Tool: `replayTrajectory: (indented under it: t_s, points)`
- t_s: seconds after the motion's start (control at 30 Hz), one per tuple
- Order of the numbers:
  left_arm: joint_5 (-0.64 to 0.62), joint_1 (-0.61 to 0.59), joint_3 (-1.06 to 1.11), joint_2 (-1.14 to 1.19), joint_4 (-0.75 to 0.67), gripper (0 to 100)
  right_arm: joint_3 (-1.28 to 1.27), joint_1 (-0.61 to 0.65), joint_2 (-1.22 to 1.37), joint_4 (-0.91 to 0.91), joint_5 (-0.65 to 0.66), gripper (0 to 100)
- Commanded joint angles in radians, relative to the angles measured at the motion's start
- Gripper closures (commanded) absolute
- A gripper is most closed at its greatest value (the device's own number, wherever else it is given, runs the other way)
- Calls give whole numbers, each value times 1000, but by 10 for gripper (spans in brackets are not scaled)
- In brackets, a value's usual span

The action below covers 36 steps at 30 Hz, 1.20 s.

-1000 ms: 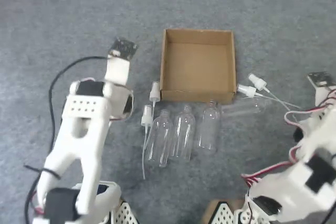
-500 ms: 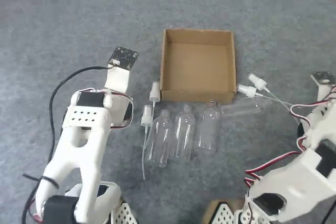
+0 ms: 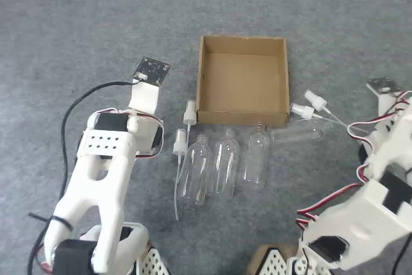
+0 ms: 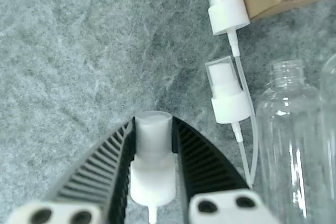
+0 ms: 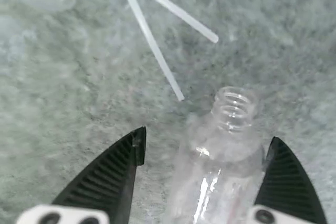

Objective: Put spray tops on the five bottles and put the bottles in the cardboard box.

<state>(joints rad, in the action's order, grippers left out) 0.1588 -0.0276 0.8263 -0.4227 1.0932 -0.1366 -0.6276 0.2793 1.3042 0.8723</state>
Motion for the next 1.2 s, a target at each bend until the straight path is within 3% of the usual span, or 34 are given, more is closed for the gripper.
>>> replayTrajectory:
  t_s: [0.0, 0.1, 0.53, 0.73, 0.8, 0.97, 1.17]
  points:
    - [14, -5, -5, -44, -21, 991, 57, -30, -41, 10, 75, 696]
    - [14, -5, -4, -44, -21, 991, 55, -50, -39, 8, 103, 712]
    - [12, -5, 7, -44, -41, 991, 49, -74, -39, -30, 106, 996]
    - [6, -11, -24, -84, -35, 991, 86, -50, -119, 22, 95, 992]
    - [-2, -40, -62, -137, -11, 991, 114, -16, -196, 73, 38, 992]
    - [-57, -94, -214, -327, 112, 991, 124, 197, -456, 96, -207, 992]
    - [-86, -94, -361, -506, 152, 991, 123, 616, -661, 99, -460, 992]
